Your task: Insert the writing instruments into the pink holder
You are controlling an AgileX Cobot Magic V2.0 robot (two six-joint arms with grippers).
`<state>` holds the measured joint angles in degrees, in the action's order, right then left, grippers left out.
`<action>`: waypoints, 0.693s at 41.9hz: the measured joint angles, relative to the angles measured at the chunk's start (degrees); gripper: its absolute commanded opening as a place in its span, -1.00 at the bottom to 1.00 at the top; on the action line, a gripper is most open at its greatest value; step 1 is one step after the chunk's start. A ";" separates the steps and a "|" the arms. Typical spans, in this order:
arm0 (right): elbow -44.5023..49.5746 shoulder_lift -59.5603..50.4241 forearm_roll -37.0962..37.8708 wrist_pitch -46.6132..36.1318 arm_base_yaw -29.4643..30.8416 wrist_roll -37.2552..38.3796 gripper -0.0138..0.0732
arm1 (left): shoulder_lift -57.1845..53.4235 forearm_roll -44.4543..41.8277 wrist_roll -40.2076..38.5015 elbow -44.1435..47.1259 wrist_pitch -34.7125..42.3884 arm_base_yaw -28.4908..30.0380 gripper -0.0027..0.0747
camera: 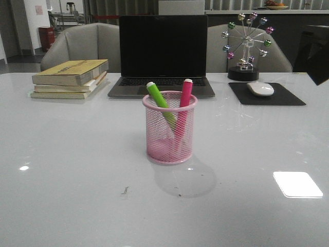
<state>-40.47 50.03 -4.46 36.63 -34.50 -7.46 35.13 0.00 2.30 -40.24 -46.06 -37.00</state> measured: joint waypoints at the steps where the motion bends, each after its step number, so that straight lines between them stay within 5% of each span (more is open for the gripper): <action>1: 0.00 0.00 0.00 0.00 0.00 0.00 -0.53 | 0.00 0.00 0.00 0.00 0.00 0.00 -0.69; 11: 0.00 0.00 0.00 0.00 0.00 0.00 -0.53 | -6.84 -2.88 2.34 3.65 5.37 7.96 -0.69; 29: 0.00 0.00 0.00 0.00 0.00 0.00 -0.53 | -30.60 1.75 2.62 32.96 32.72 30.62 -0.69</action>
<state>-40.47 50.03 -4.46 36.63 -34.50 -7.46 4.54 1.75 4.93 -7.28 -13.34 -6.38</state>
